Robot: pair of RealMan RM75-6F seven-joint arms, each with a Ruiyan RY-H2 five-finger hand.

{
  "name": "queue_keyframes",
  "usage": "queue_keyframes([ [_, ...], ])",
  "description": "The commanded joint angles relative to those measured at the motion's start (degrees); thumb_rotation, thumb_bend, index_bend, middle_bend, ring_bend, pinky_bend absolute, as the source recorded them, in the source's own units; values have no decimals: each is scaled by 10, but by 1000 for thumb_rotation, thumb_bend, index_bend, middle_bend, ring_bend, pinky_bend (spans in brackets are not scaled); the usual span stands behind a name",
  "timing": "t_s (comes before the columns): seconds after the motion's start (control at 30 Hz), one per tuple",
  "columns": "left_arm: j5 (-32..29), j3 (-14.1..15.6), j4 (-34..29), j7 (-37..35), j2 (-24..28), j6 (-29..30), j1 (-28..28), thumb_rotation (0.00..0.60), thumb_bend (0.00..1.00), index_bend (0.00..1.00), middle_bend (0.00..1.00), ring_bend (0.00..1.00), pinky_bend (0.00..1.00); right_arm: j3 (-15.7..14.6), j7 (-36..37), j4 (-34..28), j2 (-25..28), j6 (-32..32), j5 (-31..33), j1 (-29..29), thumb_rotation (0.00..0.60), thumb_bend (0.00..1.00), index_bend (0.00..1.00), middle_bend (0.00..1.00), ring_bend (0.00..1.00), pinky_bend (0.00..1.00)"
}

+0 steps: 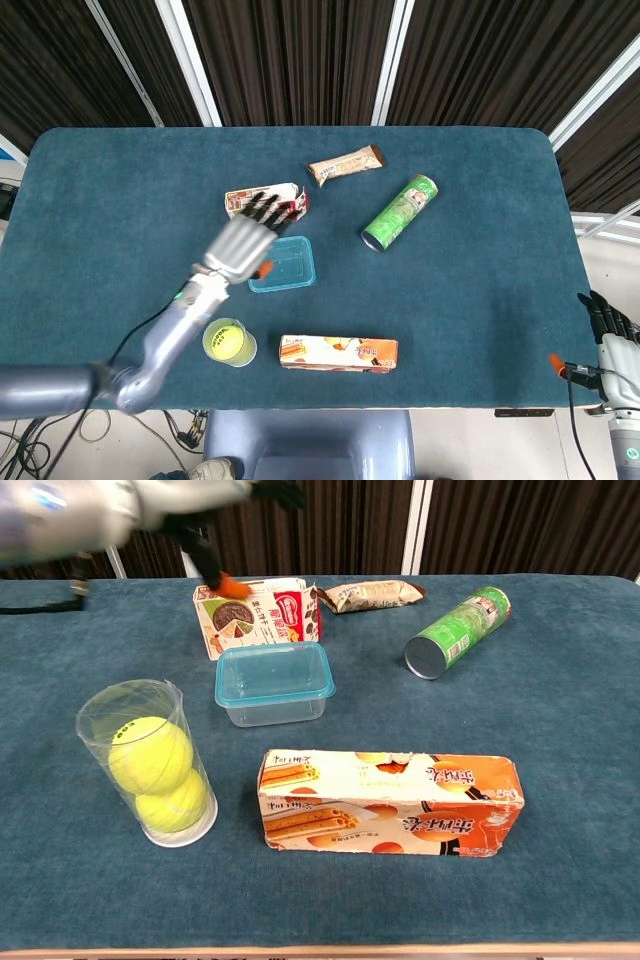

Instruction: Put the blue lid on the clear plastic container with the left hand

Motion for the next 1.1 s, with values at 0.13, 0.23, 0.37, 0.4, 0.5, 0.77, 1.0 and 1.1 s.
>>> queue_keyframes([
  [0.13, 149, 108, -120, -58, 134, 225, 204, 600, 273, 57, 67, 0, 68, -7, -3, 11, -2, 8, -25, 1, 600, 292, 97, 0, 0, 0],
  [0.23, 189, 141, -104, -110, 148, 272, 266, 600, 273, 57, 67, 0, 68, -10, -4, 16, -2, 12, -37, 1, 600, 292, 96, 0, 0, 0],
  [0.37, 214, 164, -51, -196, 143, 308, 336, 600, 273, 58, 67, 0, 59, -14, -5, 20, -2, 15, -48, 1, 600, 292, 96, 0, 0, 0],
  [0.4, 218, 167, -33, -219, 138, 314, 352, 600, 273, 58, 67, 0, 56, -14, -6, 21, -2, 16, -51, 1, 600, 292, 96, 0, 0, 0],
  [0.5, 230, 168, 9, -275, 124, 326, 385, 600, 273, 61, 67, 0, 53, -16, -10, 22, -3, 16, -56, 3, 600, 292, 96, 0, 0, 0],
  [0.77, 239, 169, 74, -364, 105, 299, 438, 600, 273, 64, 66, 0, 45, -19, -17, 23, -5, 13, -63, 8, 600, 292, 96, 0, 0, 0],
  [1.0, 250, 155, 77, -380, 114, 284, 453, 600, 273, 67, 66, 0, 45, -21, -11, 31, -8, 24, -86, 9, 600, 292, 96, 0, 0, 0],
  [1.1, 249, 145, 79, -380, 115, 281, 458, 600, 273, 69, 66, 0, 45, -22, -5, 38, -10, 31, -96, 9, 600, 291, 96, 0, 0, 0],
])
